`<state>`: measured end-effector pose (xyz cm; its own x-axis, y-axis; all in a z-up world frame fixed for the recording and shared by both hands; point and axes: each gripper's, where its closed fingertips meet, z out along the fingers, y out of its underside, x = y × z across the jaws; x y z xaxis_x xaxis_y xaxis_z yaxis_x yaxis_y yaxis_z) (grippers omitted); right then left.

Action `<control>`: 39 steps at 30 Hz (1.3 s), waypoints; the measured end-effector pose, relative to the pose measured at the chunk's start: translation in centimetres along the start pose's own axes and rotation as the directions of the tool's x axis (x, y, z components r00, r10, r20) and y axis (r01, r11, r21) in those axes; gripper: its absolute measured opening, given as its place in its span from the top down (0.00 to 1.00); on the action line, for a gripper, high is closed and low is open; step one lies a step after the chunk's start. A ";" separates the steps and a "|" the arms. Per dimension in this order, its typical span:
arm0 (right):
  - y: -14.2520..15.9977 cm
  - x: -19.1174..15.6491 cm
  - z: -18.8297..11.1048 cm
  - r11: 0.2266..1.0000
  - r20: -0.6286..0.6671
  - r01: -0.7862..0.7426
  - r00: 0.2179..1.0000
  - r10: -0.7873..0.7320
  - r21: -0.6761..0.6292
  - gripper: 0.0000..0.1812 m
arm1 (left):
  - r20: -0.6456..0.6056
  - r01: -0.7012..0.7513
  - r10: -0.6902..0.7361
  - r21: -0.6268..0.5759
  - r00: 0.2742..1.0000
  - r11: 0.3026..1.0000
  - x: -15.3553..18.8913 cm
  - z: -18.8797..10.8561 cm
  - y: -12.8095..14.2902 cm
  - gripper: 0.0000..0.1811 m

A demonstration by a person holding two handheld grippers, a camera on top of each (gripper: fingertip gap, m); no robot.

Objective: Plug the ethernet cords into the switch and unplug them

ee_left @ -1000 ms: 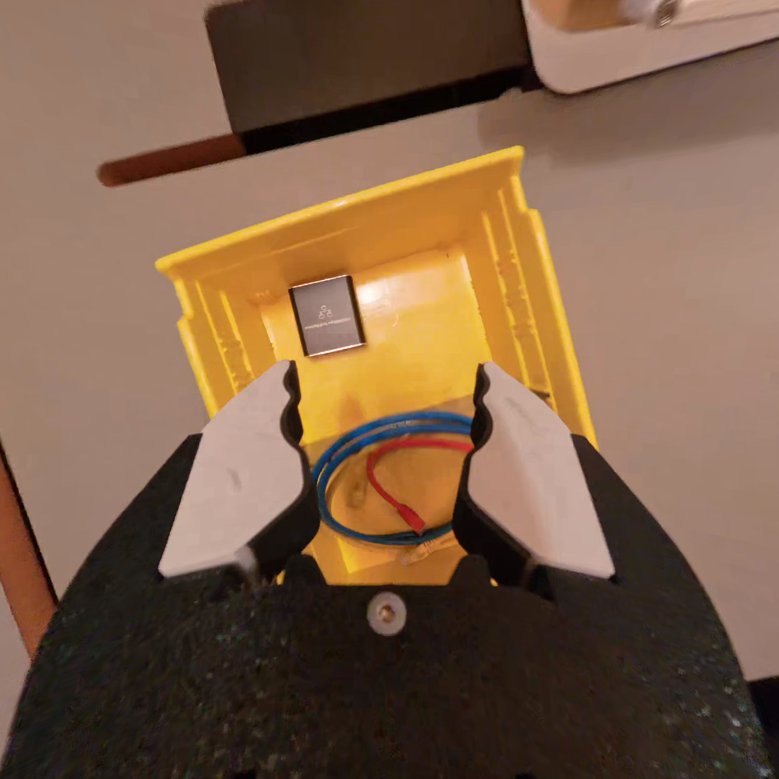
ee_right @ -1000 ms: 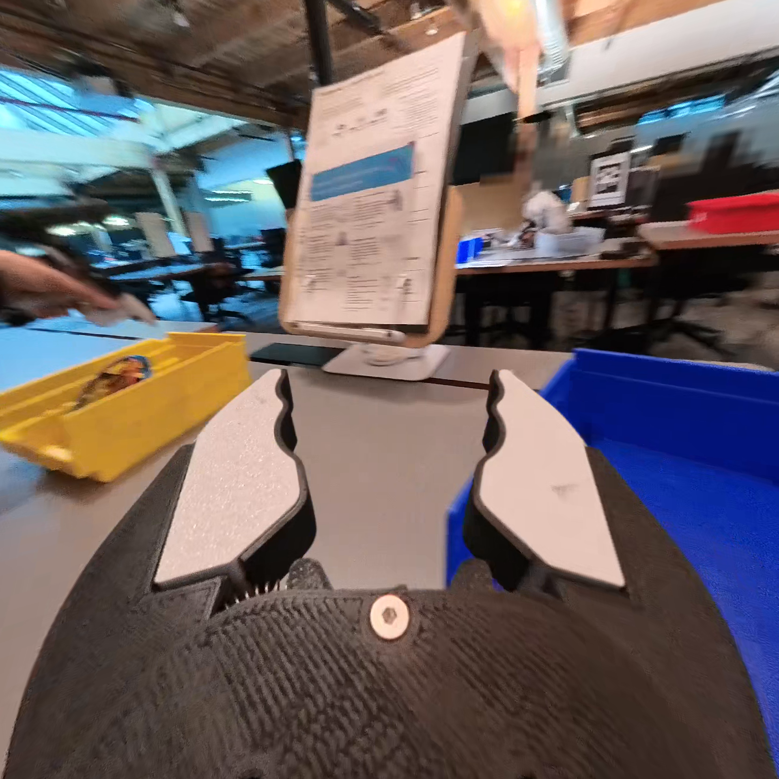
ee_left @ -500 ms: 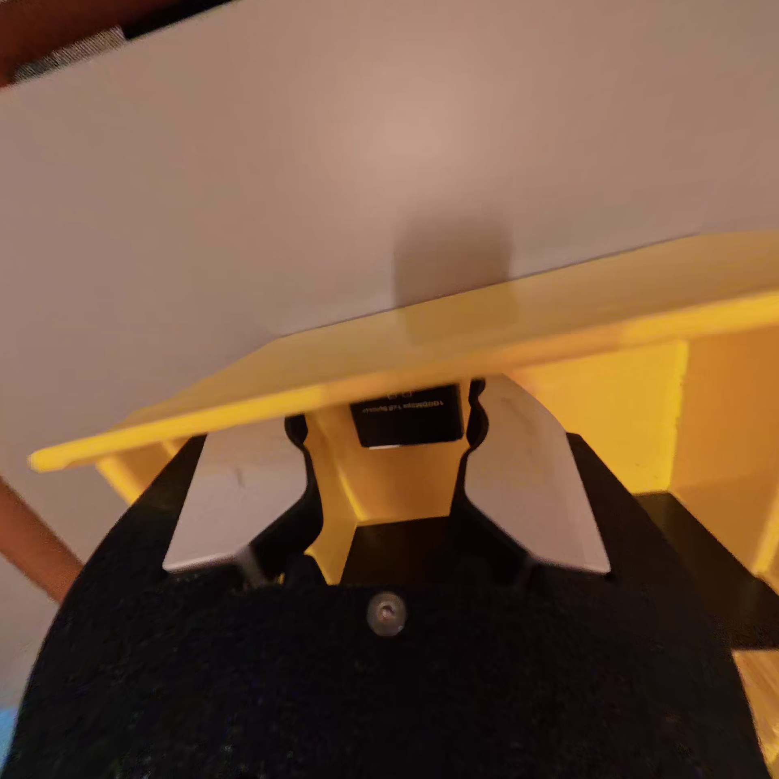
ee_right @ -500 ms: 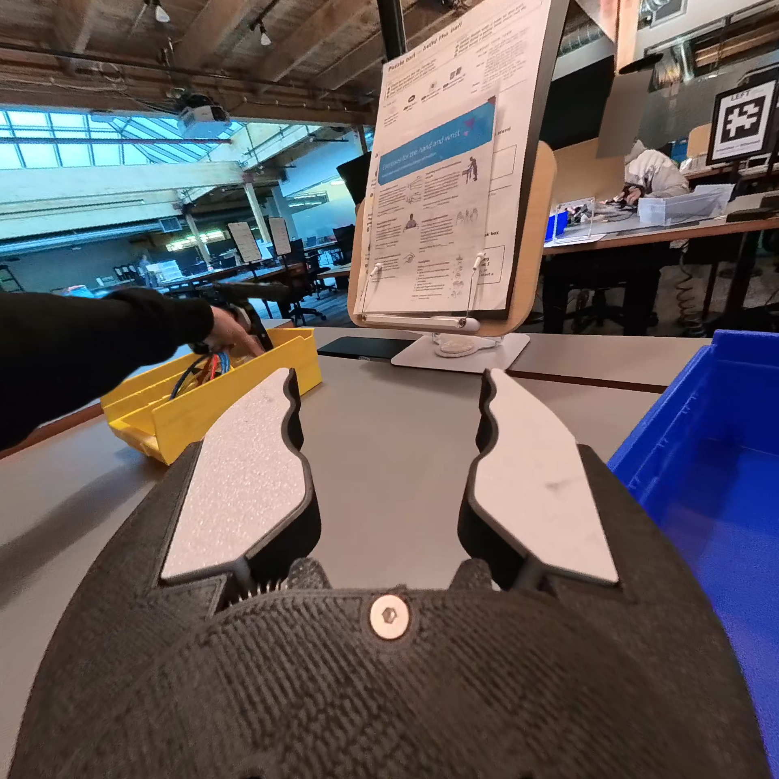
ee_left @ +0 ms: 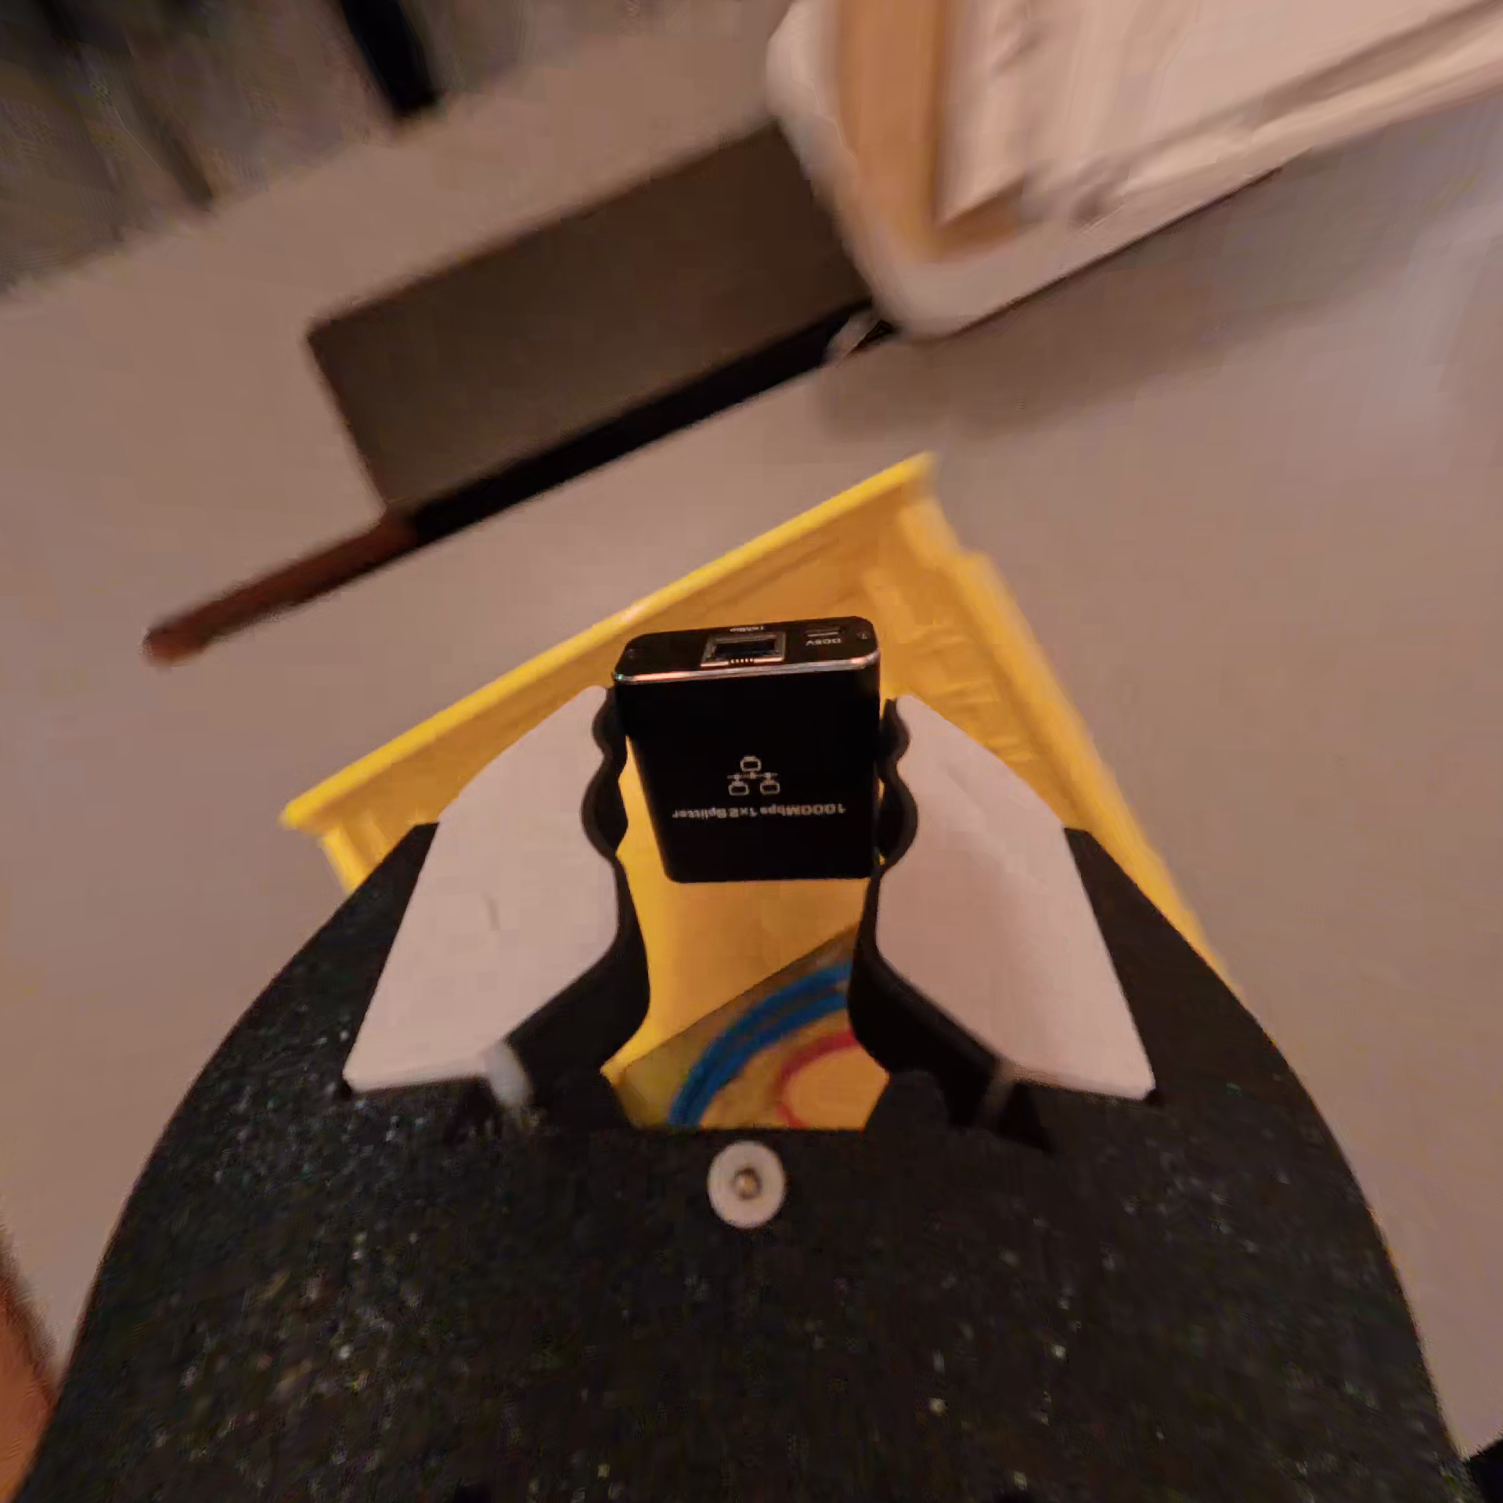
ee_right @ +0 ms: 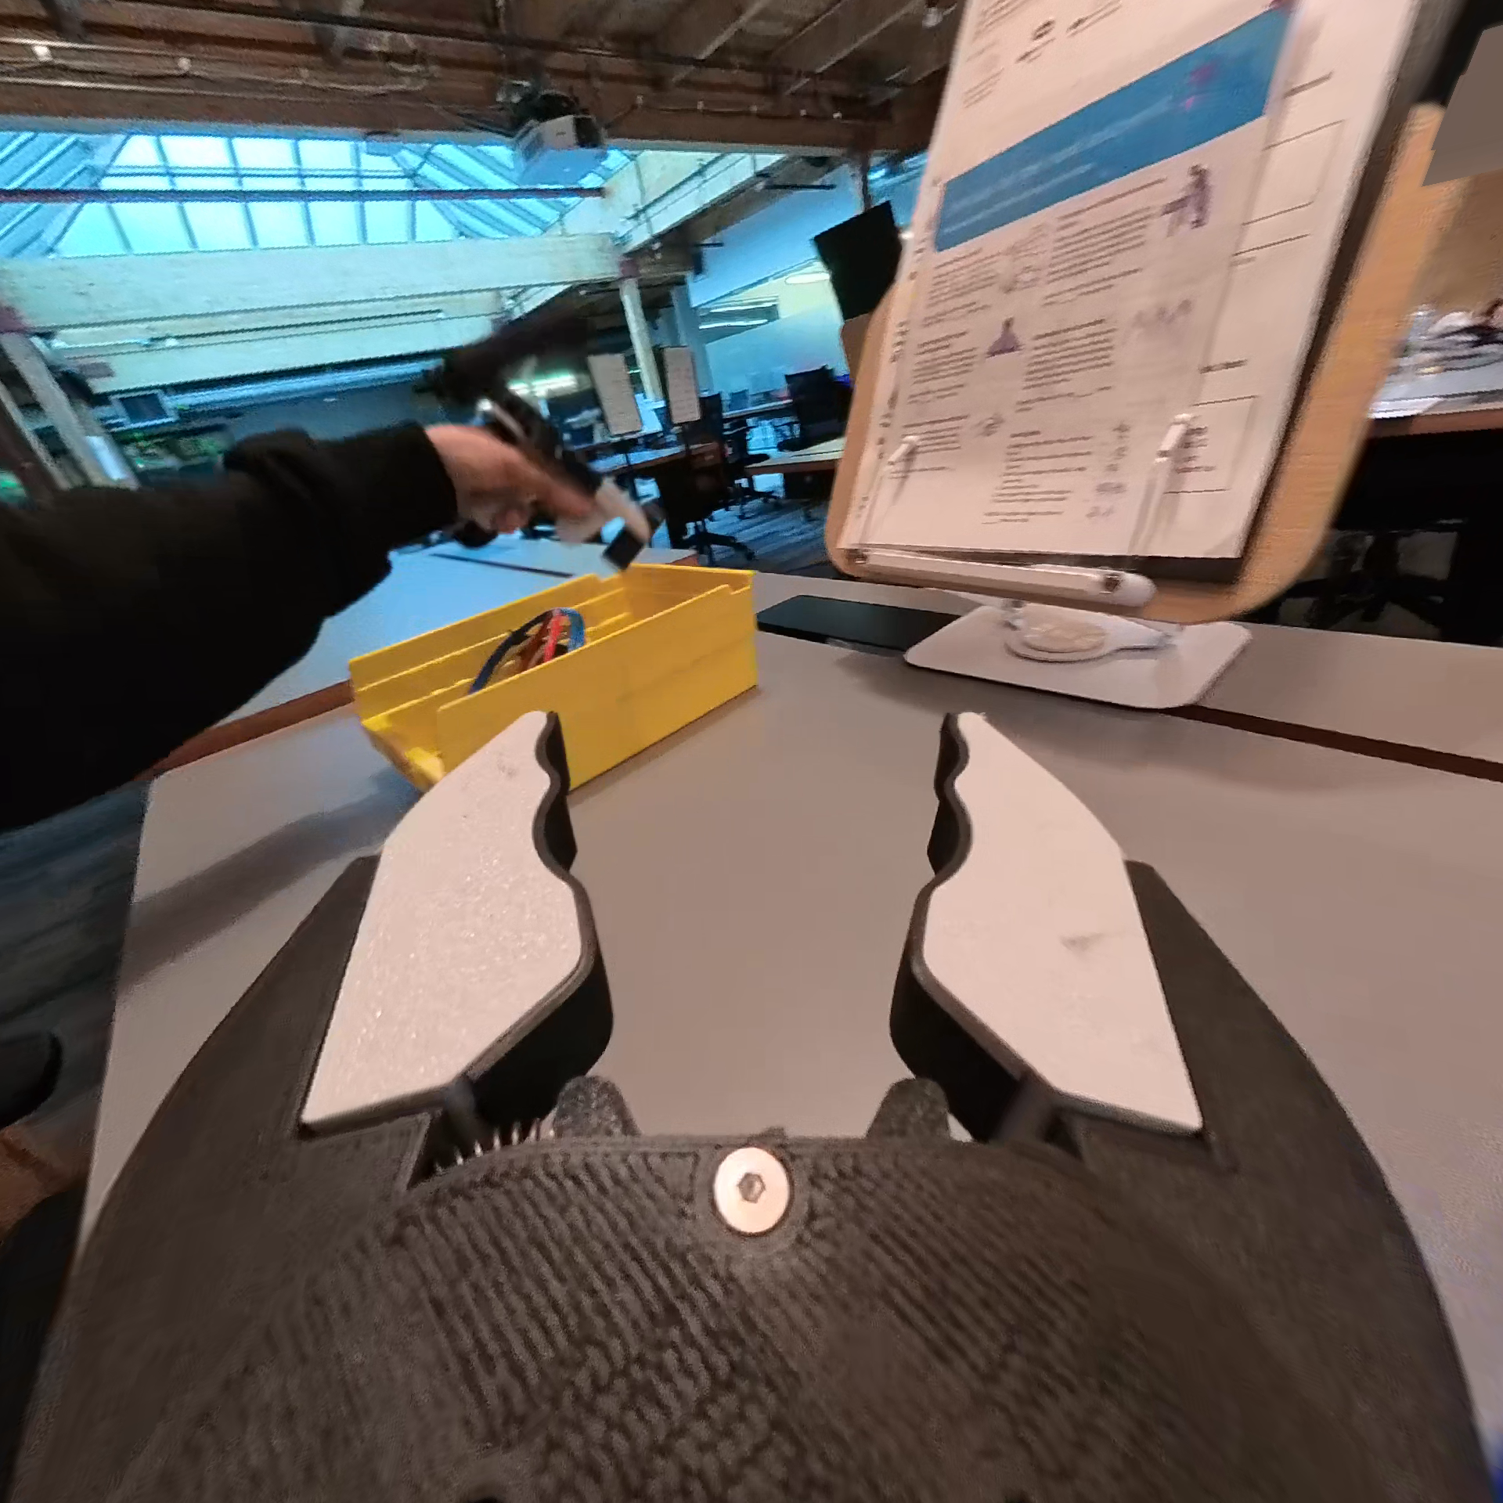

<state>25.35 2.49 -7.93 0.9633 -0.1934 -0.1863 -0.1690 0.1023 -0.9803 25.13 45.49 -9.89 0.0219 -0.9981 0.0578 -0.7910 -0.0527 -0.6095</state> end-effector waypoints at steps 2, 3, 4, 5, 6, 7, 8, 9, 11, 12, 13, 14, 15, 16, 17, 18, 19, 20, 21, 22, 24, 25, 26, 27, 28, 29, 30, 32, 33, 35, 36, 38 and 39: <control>0.5 -2.1 1.1 1.000 0.069 -0.005 0.998 0.006 -0.014 0.49 | -0.170 -0.056 0.093 0.211 0.981 0.976 5.6 -3.7 -2.7 0.67; 0.8 -3.3 1.7 1.000 0.111 -0.015 0.994 0.018 -0.027 0.48 | -0.254 -0.075 0.157 0.306 0.954 0.949 8.9 -5.4 -3.3 0.67; 1.1 -4.6 2.2 0.999 0.155 -0.026 0.987 0.032 -0.039 0.47 | -0.328 -0.096 0.238 0.396 0.914 0.913 12.3 -7.0 -3.5 0.67; 1.3 -5.9 2.7 0.998 0.199 -0.035 0.979 0.044 -0.046 0.47 | -0.381 -0.116 0.331 0.488 0.863 0.865 15.8 -8.3 -3.2 0.67; 1.6 -7.2 3.0 0.998 0.242 -0.039 0.969 0.051 -0.051 0.46 | -0.419 -0.125 0.424 0.577 0.803 0.807 19.2 -9.5 -2.5 0.67; 1.8 -8.4 3.3 0.998 0.280 -0.036 0.959 0.049 -0.051 0.46 | -0.451 -0.123 0.516 0.655 0.728 0.745 22.6 -10.5 -1.3 0.67; 2.0 -9.3 3.6 0.999 0.305 -0.026 0.951 0.040 -0.047 0.46 | -0.471 -0.104 0.596 0.722 0.650 0.684 25.8 -11.3 0.1 0.67; 2.3 -10.1 3.8 0.999 0.317 -0.017 0.948 0.028 -0.039 0.46 | -0.483 -0.064 0.652 0.773 0.585 0.631 28.6 -11.8 1.5 0.67; 2.9 -11.5 4.2 1.000 0.350 0.011 0.937 -0.003 -0.022 0.45 | -0.512 0.030 0.720 0.823 0.469 0.567 33.1 -12.0 4.1 0.67; 3.4 -12.0 4.2 0.999 0.362 0.034 0.932 -0.027 -0.013 0.47 | -0.519 0.068 0.740 0.834 0.427 0.547 34.7 -11.7 5.1 0.67; 3.8 -12.4 4.2 0.998 0.365 0.065 0.929 -0.057 -0.009 0.48 | -0.517 0.091 0.758 0.845 0.398 0.527 35.9 -11.1 5.9 0.67; 4.3 -12.7 4.2 0.995 0.366 0.095 0.927 -0.086 -0.007 0.47 | -0.514 0.108 0.776 0.852 0.367 0.513 37.0 -10.4 6.7 0.67; 4.6 -12.7 4.2 0.994 0.360 0.111 0.927 -0.104 0.000 0.47 | -0.518 0.120 0.786 0.852 0.337 0.509 37.7 -9.7 7.2 0.67; 4.7 -12.5 4.1 0.993 0.354 0.120 0.928 -0.114 0.005 0.49 | -0.528 0.131 0.790 0.848 0.312 0.514 38.3 -8.9 7.6 0.67; 4.6 -12.2 4.0 0.992 0.344 0.125 0.931 -0.121 0.013 0.51 | -0.541 0.143 0.792 0.841 0.283 0.523 38.8 -8.4 7.9 0.67; 4.3 -11.6 3.9 0.992 0.326 0.120 0.937 -0.124 0.031 0.53 | -0.548 0.154 0.795 0.836 0.259 0.526 39.1 -7.9 8.1 0.67; 4.2 -11.2 3.7 0.992 0.324 0.117 0.938 -0.124 0.042 0.55 | -0.549 0.170 0.797 0.836 0.252 0.522 39.4 -7.5 8.1 0.67; 4.3 -11.1 3.5 0.991 0.347 0.131 0.928 -0.134 0.034 0.60 | -0.548 0.189 0.797 0.836 0.253 0.515 39.5 -7.1 7.9 0.67; 4.6 -11.2 3.2 0.988 0.373 0.152 0.915 -0.151 0.027 0.66 | -0.549 0.205 0.798 0.835 0.248 0.510 39.6 -6.8 7.9 0.67; 4.9 -10.9 3.2 0.985 0.372 0.174 0.913 -0.168 0.016 0.66 | -0.547 0.217 0.801 0.835 0.243 0.505 39.7 -6.5 8.0 0.67; 5.8 -10.4 3.2 0.978 0.378 0.207 0.908 -0.178 -0.037 0.66 | -0.545 0.213 0.799 0.837 0.254 0.504 39.7 -5.7 8.1 0.68; 5.9 -9.9 3.3 0.974 0.359 0.225 0.912 -0.197 -0.037 0.66 | -0.561 0.207 0.781 0.828 0.274 0.522 39.4 -5.1 8.0 0.68; 5.8 -9.0 3.4 0.966 0.312 0.257 0.920 -0.235 -0.030 0.66 | -0.586 0.206 0.748 0.810 0.313 0.549 38.9 -4.4 7.7 0.69; 5.9 -7.9 3.4 0.952 0.261 0.302 0.923 -0.282 -0.042 0.66 | -0.611 0.220 0.705 0.790 0.360 0.572 38.3 -3.8 7.3 0.69; 6.1 -6.9 3.4 0.931 0.219 0.357 0.916 -0.335 -0.072 0.66 | -0.632 0.242 0.664 0.772 0.401 0.588 37.7 -3.5 6.9 0.65; 6.2 -5.8 3.3 0.903 0.170 0.417 0.902 -0.397 -0.103 0.66 | -0.648 0.244 0.625 0.753 0.435 0.611 37.1 -3.1 6.8 0.63; 6.2 -4.7 3.1 0.869 0.125 0.475 0.879 -0.460 -0.138 0.66 | -0.659 0.222 0.591 0.734 0.466 0.642 36.7 -2.4 6.8 0.63; 6.2 -3.5 2.7 0.799 0.082 0.573 0.819 -0.568 -0.183 0.66 | -0.664 0.148 0.550 0.695 0.506 0.703 36.4 -1.1 7.5 0.63; 6.1 -3.1 2.5 0.765 0.067 0.613 0.787 -0.613 -0.194 0.65 | -0.670 0.121 0.537 0.675 0.513 0.727 36.6 -0.6 7.8 0.62; 6.7 -3.0 2.4 0.686 0.097 0.689 0.718 -0.689 -0.234 0.66 | -0.698 0.076 0.507 0.622 0.506 0.780 37.2 0.2 8.5 0.61; 7.0 -2.7 2.4 0.640 0.094 0.723 0.679 -0.729 -0.258 0.66 | -0.717 0.059 0.493 0.593 0.493 0.803 37.5 0.5 8.8 0.59; 7.9 -2.8 2.6 0.574 0.126 0.768 0.623 -0.772 -0.284 0.65 | -0.746 0.038 0.467 0.547 0.475 0.836 38.1 0.9 9.4 0.60; 8.2 -2.8 2.8 0.558 0.127 0.779 0.608 -0.783 -0.287 0.66 | -0.758 0.039 0.455 0.532 0.468 0.846 38.3 1.0 9.6 0.61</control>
<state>21.80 6.56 -15.24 0.7449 -0.0740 0.6630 0.5957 -0.3737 -0.7110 19.00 6.71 -14.33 -0.8131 -0.4662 0.3486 -0.3429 -0.1003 -0.9340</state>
